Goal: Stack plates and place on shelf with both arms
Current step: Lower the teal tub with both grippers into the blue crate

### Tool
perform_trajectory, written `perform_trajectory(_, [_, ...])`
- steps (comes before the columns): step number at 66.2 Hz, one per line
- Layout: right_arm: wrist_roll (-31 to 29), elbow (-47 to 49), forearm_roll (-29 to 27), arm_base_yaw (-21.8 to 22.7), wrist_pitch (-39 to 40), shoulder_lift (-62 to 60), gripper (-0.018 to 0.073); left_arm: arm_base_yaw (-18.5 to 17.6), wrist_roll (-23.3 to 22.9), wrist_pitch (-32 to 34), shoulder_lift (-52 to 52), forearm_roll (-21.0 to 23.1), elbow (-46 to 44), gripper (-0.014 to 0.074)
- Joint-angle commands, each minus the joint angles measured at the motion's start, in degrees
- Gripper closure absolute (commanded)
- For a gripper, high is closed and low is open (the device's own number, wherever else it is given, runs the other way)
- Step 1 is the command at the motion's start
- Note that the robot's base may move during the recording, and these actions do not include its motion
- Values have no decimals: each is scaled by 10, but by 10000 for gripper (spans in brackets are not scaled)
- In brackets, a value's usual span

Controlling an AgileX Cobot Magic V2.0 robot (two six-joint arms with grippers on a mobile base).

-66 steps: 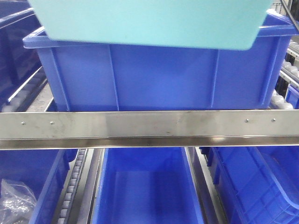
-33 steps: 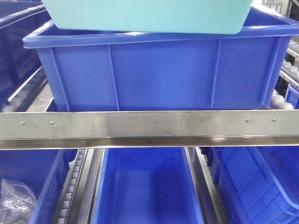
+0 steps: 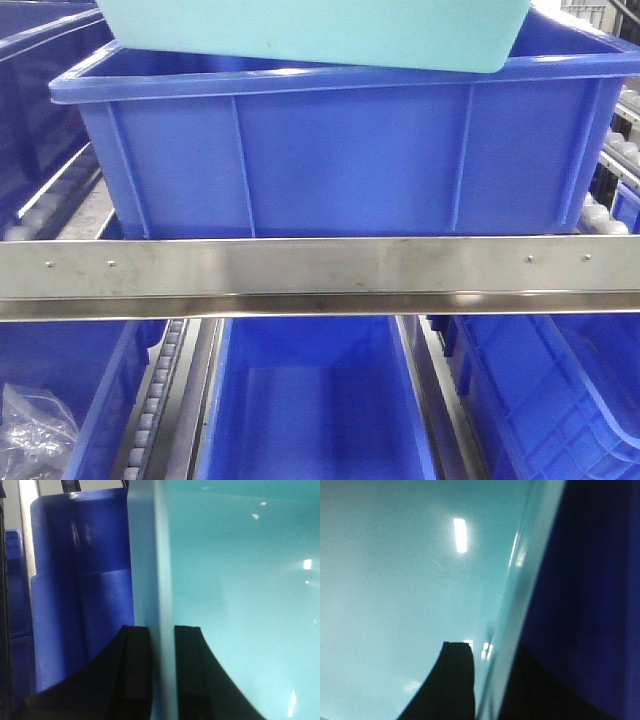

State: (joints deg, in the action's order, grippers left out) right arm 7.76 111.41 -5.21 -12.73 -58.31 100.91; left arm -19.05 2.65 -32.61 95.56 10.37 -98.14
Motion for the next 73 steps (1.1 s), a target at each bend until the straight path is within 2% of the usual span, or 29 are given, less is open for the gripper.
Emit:
perform_trajectory(1, [-17, 41, -97, -9, 87, -22, 504, -22, 5, 56, -16, 72, -25, 508])
perform_trajectory(16, [-17, 82, -97, -3, 71, -1, 504, -22, 5, 58, -1, 72, -35, 508])
perform_trajectory(37, [-17, 81, -97, -3, 71, 28, 504, -22, 6, 52, 25, 68, -54, 509])
perform_trajectory(53, [-17, 81, -83, -3, 80, 38, 504, -22, 6, 54, 27, 37, -54, 509])
perform_trajectory(73, [-17, 81, -79, -3, 88, 41, 504, -20, 6, 48, 49, 40, -54, 509])
